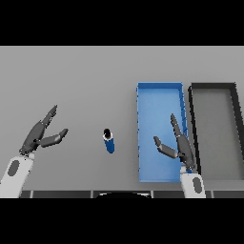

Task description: Pick up the blue pipe and place it into the blue bin.

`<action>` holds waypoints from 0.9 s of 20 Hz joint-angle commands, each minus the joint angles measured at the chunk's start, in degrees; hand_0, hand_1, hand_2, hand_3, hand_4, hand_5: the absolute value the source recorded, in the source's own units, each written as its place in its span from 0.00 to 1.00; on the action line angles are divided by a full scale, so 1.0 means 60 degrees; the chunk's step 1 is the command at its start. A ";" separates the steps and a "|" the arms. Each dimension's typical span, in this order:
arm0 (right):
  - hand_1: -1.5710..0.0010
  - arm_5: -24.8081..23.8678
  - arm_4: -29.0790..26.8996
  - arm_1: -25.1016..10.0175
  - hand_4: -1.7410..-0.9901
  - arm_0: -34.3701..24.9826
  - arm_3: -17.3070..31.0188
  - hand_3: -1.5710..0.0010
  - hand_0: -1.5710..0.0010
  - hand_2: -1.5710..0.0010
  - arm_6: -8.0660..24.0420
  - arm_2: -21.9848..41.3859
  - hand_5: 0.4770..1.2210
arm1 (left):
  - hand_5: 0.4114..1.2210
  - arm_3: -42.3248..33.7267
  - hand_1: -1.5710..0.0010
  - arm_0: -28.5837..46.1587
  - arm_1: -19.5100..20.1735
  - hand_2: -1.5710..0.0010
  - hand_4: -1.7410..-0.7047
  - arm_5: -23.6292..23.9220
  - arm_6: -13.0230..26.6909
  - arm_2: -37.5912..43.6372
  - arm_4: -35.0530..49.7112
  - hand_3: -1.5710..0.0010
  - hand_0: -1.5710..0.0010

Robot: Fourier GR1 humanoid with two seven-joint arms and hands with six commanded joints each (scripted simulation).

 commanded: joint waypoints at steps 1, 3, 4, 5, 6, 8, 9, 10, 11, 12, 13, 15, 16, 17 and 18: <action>1.00 -0.0089 0.0096 0.0012 0.74 0.0014 -0.0042 1.00 1.00 1.00 0.0174 0.0012 0.17 | 0.24 0.0001 1.00 -0.0036 -0.0032 1.00 0.63 -0.0087 0.0057 -0.0037 0.0067 1.00 1.00; 1.00 -0.0115 0.0117 -0.0033 0.74 -0.0058 -0.0067 1.00 1.00 1.00 0.0223 -0.0018 0.16 | 0.23 -0.0272 1.00 0.0090 0.0064 1.00 0.63 -0.0459 -0.0188 -0.0201 0.0137 1.00 1.00; 1.00 -0.0042 0.0137 -0.0056 0.74 -0.0029 -0.0075 1.00 1.00 1.00 0.0072 0.0047 0.17 | 0.21 -0.0451 1.00 0.0177 0.0194 1.00 0.62 -0.0730 -0.0163 -0.0278 0.0258 1.00 1.00; 1.00 0.0040 0.0110 -0.0090 0.73 0.0019 -0.0009 1.00 1.00 1.00 -0.0084 0.0058 0.17 | 0.19 -0.0542 1.00 0.0254 0.0231 1.00 0.62 -0.0963 -0.0234 -0.0446 0.0208 1.00 1.00; 1.00 0.0035 0.0174 -0.0014 0.72 0.0012 0.0092 1.00 1.00 1.00 -0.0066 0.0137 0.18 | 0.18 -0.0709 1.00 0.0320 0.0215 1.00 0.62 -0.1196 -0.0296 -0.0640 0.0200 1.00 1.00; 1.00 0.0003 0.0182 -0.0024 0.71 -0.0102 0.0117 1.00 1.00 1.00 -0.0004 0.0100 0.18 | 0.13 -0.1196 1.00 0.0481 0.0132 1.00 0.60 -0.1365 0.0071 -0.1049 0.0188 1.00 1.00; 1.00 0.0001 0.0179 -0.0017 0.71 -0.0212 0.0061 1.00 1.00 1.00 0.0048 0.0111 0.18 | 0.11 -0.1318 1.00 0.0545 0.0067 1.00 0.58 -0.1492 0.0084 -0.1276 0.0072 1.00 1.00; 1.00 0.0021 0.0172 -0.0129 0.71 -0.0106 -0.0069 1.00 1.00 1.00 -0.0016 0.0064 0.18 | 0.11 -0.1432 1.00 0.0568 -0.0096 1.00 0.56 -0.1549 0.0053 -0.1513 -0.0062 1.00 1.00; 1.00 0.0006 0.0188 -0.0092 0.71 -0.0096 -0.0111 1.00 1.00 1.00 0.0033 0.0098 0.18 | 0.10 -0.1573 1.00 0.0554 -0.0202 1.00 0.55 -0.1487 0.0025 -0.1708 -0.0315 1.00 1.00; 1.00 0.0026 0.0180 -0.0103 0.70 -0.0001 -0.0084 1.00 1.00 1.00 0.0042 0.0091 0.18 | 0.09 -0.1603 1.00 0.0571 -0.0306 1.00 0.55 -0.1418 0.0069 -0.1844 -0.0490 1.00 1.00; 1.00 0.0007 0.0182 -0.0068 0.70 -0.0048 -0.0073 1.00 1.00 1.00 0.0127 0.0097 0.19 | 0.08 -0.1681 1.00 0.0623 -0.0441 1.00 0.55 -0.1323 0.0126 -0.2054 -0.0755 1.00 1.00; 1.00 0.0019 0.0200 -0.0029 0.69 0.0149 -0.0279 1.00 1.00 1.00 0.0020 0.0181 0.19 | 0.07 -0.1608 1.00 0.0529 -0.0801 1.00 0.54 -0.1111 0.0111 -0.2280 -0.1093 1.00 1.00; 1.00 0.0010 0.0193 0.0008 0.69 0.0162 -0.0334 1.00 1.00 1.00 0.0110 0.0200 0.19 | 0.07 -0.1454 1.00 0.0447 -0.0988 1.00 0.54 -0.1011 0.0106 -0.2362 -0.1258 1.00 1.00; 1.00 0.0024 0.0166 0.0035 0.68 0.0199 -0.0269 1.00 1.00 1.00 0.0107 0.0195 0.19 | 0.06 -0.1285 1.00 0.0286 -0.1226 1.00 0.53 -0.0955 0.0338 -0.2485 -0.1362 1.00 1.00; 1.00 -0.0042 0.0189 0.0064 0.68 0.0126 -0.0262 1.00 1.00 1.00 0.0172 0.0172 0.19 | 0.07 -0.1088 1.00 0.0226 -0.1436 1.00 0.53 -0.0918 0.0258 -0.2560 -0.1453 1.00 1.00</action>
